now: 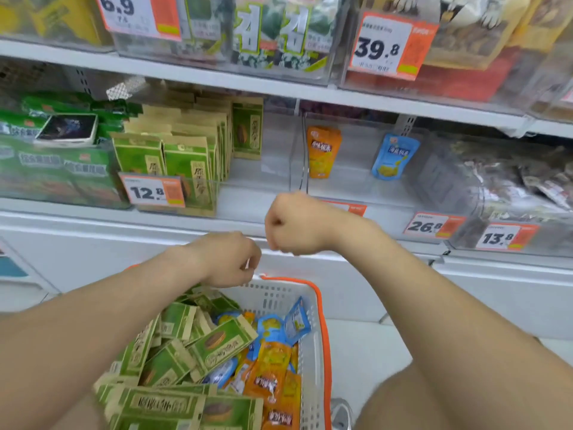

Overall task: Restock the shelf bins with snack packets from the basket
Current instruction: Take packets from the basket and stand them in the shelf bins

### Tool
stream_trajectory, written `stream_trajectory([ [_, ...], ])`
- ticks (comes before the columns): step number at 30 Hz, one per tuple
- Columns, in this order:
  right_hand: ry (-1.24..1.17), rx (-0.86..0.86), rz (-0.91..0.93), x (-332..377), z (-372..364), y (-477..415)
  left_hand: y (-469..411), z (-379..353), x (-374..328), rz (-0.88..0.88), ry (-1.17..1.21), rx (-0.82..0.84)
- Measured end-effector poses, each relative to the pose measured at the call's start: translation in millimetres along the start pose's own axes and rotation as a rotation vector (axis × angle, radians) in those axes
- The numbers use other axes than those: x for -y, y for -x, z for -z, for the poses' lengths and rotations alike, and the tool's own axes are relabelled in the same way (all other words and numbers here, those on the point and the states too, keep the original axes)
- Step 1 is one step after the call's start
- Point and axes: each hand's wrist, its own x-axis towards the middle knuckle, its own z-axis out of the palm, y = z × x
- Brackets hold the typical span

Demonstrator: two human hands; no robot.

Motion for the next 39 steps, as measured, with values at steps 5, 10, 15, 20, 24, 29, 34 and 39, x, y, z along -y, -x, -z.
stream_trajectory([
  [5, 0.317, 0.544, 0.058, 17.7, -85.7, 8.0, 24.9, -27.6, -16.4, -0.018, -0.061, 0.386],
  [10, 0.508, 0.711, 0.117, 23.3, -160.6, 12.4, 41.7, -64.6, -36.1, -0.075, -0.201, 0.597],
  [15, 0.614, 0.696, 0.213, 13.0, -209.5, 7.8, 46.1, -88.2, -35.2, -0.105, -0.259, 0.599],
  [20, 0.734, 0.703, 0.305, -10.3, -252.0, 2.0, 39.3, -89.1, -28.8, -0.105, -0.295, 0.584],
  [24, 0.700, 0.689, 0.257, -30.3, -287.5, 0.0, 28.4, -83.6, -26.0, -0.102, -0.316, 0.555],
  [29, 0.786, 0.702, 0.336, -31.6, -304.8, 1.5, 15.9, -80.2, -21.4, -0.120, -0.280, 0.524],
  [34, 0.811, 0.596, 0.356, -27.2, -319.7, -0.7, 7.6, -82.2, -13.9, -0.110, -0.300, 0.517],
  [39, 0.819, 0.562, 0.358, -15.1, -311.0, -2.3, 4.8, -80.7, -8.9, -0.084, -0.276, 0.531],
])
